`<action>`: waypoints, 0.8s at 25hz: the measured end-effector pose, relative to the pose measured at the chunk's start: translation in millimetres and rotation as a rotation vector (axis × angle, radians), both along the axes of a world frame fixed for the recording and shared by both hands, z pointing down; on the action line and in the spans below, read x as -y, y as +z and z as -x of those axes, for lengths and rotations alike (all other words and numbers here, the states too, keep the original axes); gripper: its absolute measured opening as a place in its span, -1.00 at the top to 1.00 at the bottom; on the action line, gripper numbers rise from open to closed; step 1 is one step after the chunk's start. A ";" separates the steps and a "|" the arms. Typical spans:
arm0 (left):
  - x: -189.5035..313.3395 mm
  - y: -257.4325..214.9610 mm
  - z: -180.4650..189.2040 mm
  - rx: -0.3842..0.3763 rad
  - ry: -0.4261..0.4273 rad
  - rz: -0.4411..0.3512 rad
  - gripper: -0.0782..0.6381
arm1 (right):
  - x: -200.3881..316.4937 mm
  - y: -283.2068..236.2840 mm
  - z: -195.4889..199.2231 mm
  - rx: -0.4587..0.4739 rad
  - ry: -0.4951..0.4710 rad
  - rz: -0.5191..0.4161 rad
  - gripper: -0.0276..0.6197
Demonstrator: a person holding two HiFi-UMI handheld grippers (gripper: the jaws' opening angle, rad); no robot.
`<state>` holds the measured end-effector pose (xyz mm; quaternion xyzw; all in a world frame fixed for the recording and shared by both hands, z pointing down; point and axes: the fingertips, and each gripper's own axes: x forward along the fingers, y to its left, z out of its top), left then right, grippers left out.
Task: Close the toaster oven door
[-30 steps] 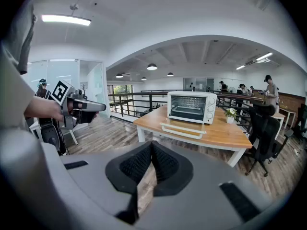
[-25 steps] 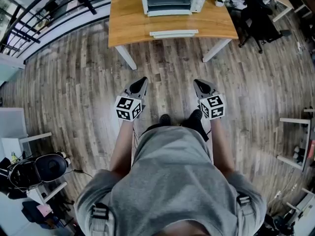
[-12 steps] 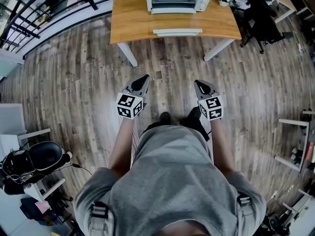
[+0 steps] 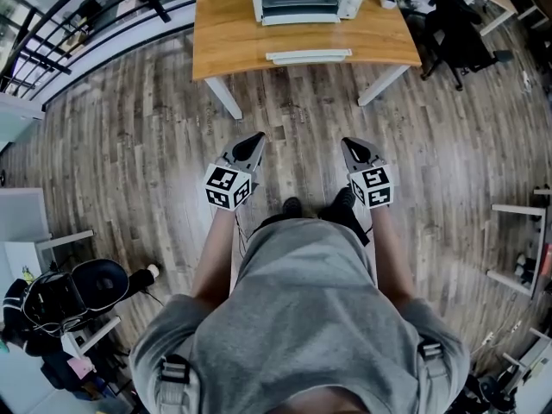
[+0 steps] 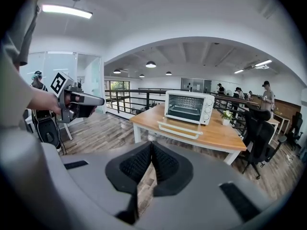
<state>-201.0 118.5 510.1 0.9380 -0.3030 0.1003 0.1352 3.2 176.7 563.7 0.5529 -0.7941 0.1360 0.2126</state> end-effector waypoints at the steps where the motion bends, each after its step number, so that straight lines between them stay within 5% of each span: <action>1: -0.8 1.2 -1.2 0.004 -0.002 -0.001 0.72 | -1.6 1.1 -0.3 0.002 -0.003 -0.001 0.89; 15: -5.3 14.3 -9.6 0.064 0.011 -0.015 0.72 | -3.0 6.7 -10.7 0.004 0.008 -0.033 0.89; 20: -8.4 14.7 -8.8 0.064 -0.005 -0.016 0.69 | -6.2 5.8 -10.4 -0.007 -0.006 -0.054 0.65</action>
